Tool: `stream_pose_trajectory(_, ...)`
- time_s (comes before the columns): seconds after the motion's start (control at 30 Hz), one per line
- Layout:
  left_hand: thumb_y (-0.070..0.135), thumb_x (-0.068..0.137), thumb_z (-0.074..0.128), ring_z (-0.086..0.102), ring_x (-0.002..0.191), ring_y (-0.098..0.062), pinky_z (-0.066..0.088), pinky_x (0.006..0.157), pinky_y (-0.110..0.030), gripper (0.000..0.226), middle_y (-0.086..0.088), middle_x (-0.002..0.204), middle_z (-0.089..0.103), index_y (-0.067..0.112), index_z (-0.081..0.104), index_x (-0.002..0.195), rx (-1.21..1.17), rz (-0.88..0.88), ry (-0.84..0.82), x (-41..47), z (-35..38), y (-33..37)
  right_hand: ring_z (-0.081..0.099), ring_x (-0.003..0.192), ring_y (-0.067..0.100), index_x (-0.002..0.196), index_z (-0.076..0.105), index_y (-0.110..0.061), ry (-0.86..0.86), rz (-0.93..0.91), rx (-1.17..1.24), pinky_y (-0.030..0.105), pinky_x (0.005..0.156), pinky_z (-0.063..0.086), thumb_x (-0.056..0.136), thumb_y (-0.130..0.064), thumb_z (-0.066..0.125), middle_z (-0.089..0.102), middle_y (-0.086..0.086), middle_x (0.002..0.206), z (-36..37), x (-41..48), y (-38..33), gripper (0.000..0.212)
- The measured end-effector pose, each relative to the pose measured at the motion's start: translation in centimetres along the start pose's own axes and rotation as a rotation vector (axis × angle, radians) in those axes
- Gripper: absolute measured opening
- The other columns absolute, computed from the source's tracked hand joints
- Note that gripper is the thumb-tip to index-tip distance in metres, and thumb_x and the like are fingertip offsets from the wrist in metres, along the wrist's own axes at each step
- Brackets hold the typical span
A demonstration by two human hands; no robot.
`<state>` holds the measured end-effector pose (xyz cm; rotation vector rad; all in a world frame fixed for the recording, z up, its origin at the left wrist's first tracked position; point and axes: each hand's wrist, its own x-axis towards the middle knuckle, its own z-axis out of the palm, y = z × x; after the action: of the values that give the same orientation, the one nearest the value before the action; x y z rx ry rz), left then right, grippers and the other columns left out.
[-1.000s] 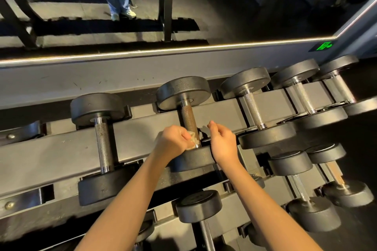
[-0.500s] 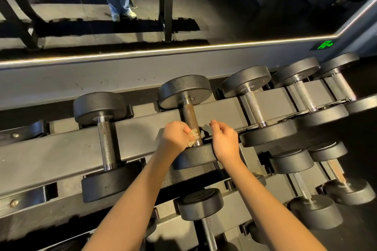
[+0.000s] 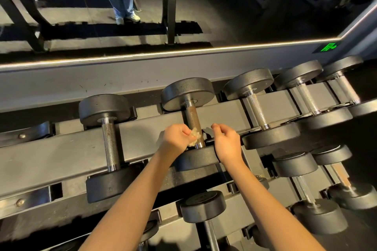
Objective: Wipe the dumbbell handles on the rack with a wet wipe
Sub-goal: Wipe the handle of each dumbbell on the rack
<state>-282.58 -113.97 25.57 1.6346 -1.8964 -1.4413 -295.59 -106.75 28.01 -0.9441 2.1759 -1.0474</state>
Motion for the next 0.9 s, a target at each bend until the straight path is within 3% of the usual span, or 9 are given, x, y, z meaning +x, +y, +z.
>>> stream_pose_trajectory(0.13, 0.034, 0.081, 0.070, 0.062, 0.085, -0.014, 0.051, 0.086, -0.037, 0.008, 0.009, 0.082, 0.065, 0.030, 0.068, 0.076, 0.233, 0.087, -0.078, -0.9, -0.6, 0.5, 0.058, 0.088, 0.014, 0.100, 0.072, -0.019, -0.050, -0.028, -0.041, 0.030, 0.079, 0.045, 0.094, -0.027, 0.051, 0.067, -0.003, 0.089, -0.1, -0.2, -0.1, 0.023)
stream_pose_trajectory(0.23, 0.025, 0.086, 0.068, 0.061, 0.080, -0.009, 0.052, 0.083, -0.030, 0.017, 0.006, 0.089, 0.064, 0.017, 0.073, 0.101, 0.060, 0.192, 0.085, -1.5, -1.1, 1.8, 0.058, 0.086, 0.002, 0.111, 0.069, -0.022, -0.134, -0.101, -0.021, 0.012, 0.071, 0.044, 0.094, -0.026, 0.054, 0.067, -0.009, 0.097, -0.2, -0.3, -0.2, 0.023)
stream_pose_trajectory(0.3, 0.020, 0.088, 0.067, 0.063, 0.079, -0.005, 0.053, 0.079, -0.023, 0.018, 0.001, 0.093, 0.070, 0.014, 0.072, 0.104, -0.075, 0.254, 0.126, -2.0, -1.4, 2.8, 0.062, 0.089, 0.000, 0.116, 0.067, -0.021, -0.207, -0.182, 0.029, 0.004, 0.070, 0.043, 0.094, -0.025, 0.056, 0.068, -0.011, 0.101, -0.4, -0.3, -0.5, 0.025)
stream_pose_trajectory(0.4, 0.013, 0.088, 0.065, 0.063, 0.082, -0.005, 0.050, 0.077, -0.017, 0.017, 0.001, 0.094, 0.070, 0.014, 0.071, 0.104, -0.121, 0.329, 0.137, -2.3, -1.6, 4.0, 0.064, 0.086, 0.001, 0.118, 0.065, -0.016, -0.248, -0.215, 0.192, 0.010, 0.074, 0.048, 0.093, -0.013, 0.057, 0.070, -0.005, 0.100, -0.8, 0.2, -1.5, 0.026)
stream_pose_trajectory(0.53, 0.015, 0.087, 0.065, 0.055, 0.085, -0.009, 0.039, 0.071, -0.009, 0.021, -0.001, 0.097, 0.062, 0.012, 0.070, 0.107, 0.156, 0.456, 0.146, -1.6, -2.4, 4.6, 0.063, 0.074, 0.008, 0.100, 0.066, -0.014, -0.279, -0.117, 0.363, 0.016, 0.065, 0.052, 0.090, -0.004, 0.060, 0.067, -0.002, 0.083, -1.2, 1.3, -3.1, 0.015)
stream_pose_trajectory(0.67, 0.022, 0.092, 0.059, 0.041, 0.118, -0.015, 0.036, 0.098, -0.025, 0.043, -0.004, 0.126, 0.049, 0.009, 0.053, 0.132, 0.320, 0.584, 0.425, -0.6, -3.6, 4.2, 0.061, 0.073, 0.014, 0.088, 0.068, -0.010, -0.056, -0.136, -0.044, 0.025, 0.069, 0.050, 0.090, -0.010, 0.061, 0.066, 0.002, 0.079, -0.1, 2.9, -3.5, 0.008)
stream_pose_trajectory(0.73, 0.022, 0.094, 0.056, 0.035, 0.131, -0.020, 0.033, 0.106, -0.032, 0.048, -0.007, 0.138, 0.044, 0.006, 0.044, 0.139, 0.359, 0.592, 0.494, 0.2, -4.1, 3.7, 0.064, 0.081, 0.021, 0.094, 0.069, -0.004, -0.110, -0.128, -0.219, 0.028, 0.072, 0.049, 0.090, -0.011, 0.059, 0.069, 0.011, 0.088, 0.9, 3.4, -3.2, 0.012)
stream_pose_trajectory(0.8, 0.020, 0.094, 0.055, 0.037, 0.132, -0.022, 0.034, 0.105, -0.031, 0.047, -0.009, 0.139, 0.046, 0.005, 0.045, 0.138, 0.386, 0.607, 0.495, 0.8, -4.4, 3.2, 0.064, 0.087, 0.025, 0.098, 0.069, -0.006, -0.200, -0.108, -0.316, 0.030, 0.075, 0.048, 0.090, -0.011, 0.059, 0.068, 0.013, 0.093, 1.3, 3.5, -3.0, 0.013)
stream_pose_trajectory(0.9, 0.025, 0.094, 0.047, 0.046, 0.125, -0.025, 0.039, 0.099, -0.028, 0.045, -0.011, 0.131, 0.054, 0.003, 0.051, 0.133, 0.410, 0.637, 0.519, 1.3, -4.4, 2.8, 0.064, 0.089, 0.024, 0.106, 0.069, -0.004, -0.203, -0.115, -0.258, 0.028, 0.079, 0.049, 0.088, -0.011, 0.064, 0.069, 0.013, 0.095, 1.1, 3.9, -2.8, 0.019)
